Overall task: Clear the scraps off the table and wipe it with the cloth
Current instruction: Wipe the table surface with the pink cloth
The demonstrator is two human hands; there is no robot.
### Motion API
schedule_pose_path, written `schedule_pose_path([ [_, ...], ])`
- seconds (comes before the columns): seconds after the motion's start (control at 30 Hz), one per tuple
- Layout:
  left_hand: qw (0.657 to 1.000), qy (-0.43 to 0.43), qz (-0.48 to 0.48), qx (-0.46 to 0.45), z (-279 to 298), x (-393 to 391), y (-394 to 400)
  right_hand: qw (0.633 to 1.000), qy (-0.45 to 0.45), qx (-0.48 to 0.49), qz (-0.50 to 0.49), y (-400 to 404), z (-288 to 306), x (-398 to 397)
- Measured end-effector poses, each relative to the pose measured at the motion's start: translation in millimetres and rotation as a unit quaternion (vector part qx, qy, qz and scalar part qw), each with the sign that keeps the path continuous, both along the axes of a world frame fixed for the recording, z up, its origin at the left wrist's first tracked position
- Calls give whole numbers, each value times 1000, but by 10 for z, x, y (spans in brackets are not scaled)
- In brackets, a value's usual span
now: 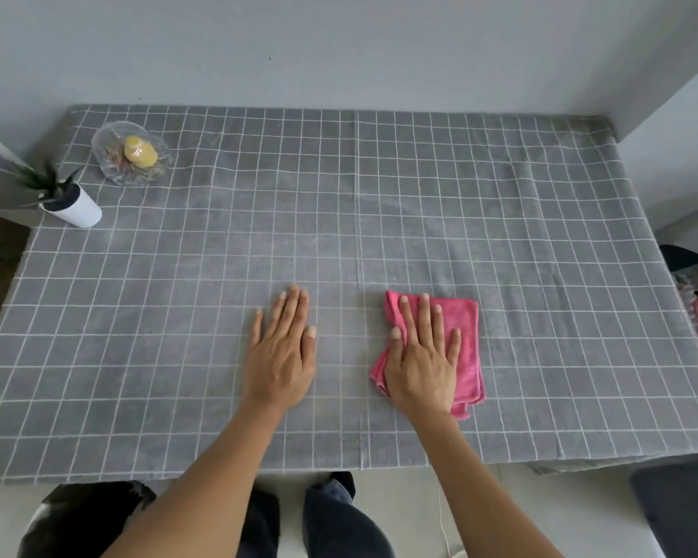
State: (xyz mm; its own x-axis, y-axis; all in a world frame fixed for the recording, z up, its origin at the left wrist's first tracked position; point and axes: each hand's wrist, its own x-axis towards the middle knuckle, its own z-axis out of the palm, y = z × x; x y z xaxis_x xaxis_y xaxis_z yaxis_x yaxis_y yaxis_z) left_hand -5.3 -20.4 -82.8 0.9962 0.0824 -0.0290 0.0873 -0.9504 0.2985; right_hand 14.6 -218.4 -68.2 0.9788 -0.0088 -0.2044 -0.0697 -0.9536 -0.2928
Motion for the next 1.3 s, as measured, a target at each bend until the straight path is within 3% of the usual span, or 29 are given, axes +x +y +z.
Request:
schedule_pose_path([
  [0.1,1000,1,1,3,-2,-7,-9,1000,6,3,-30,185,24,-27],
  [0.23,1000,-1,1,2,2,-2,-6,996,2,19,87,340,18,-153],
  [0.37,1000,5,-3,5,3,-5,2,987,-17,1,159,-62,0,-83],
  [0.5,1000,8,-4,11,-10,-14,15,999,11,-27,30,-481,30,62],
  [0.63,1000,7,-5,3,-3,-9,21,999,19,-23,-38,-354,36,47],
  [0.83,1000,5,-4,4,2,3,7,997,15,16,69,457,68,-254],
  [0.97,1000,5,-9,8,-2,4,14,993,-13,22,114,337,32,-268],
  [1.13,1000,13,-13,1,-4,-5,24,1000,-2,-19,-18,-343,22,4],
  [1.3,1000,11,-6,13,-20,1,18,998,12,-24,-65,-362,5,32],
])
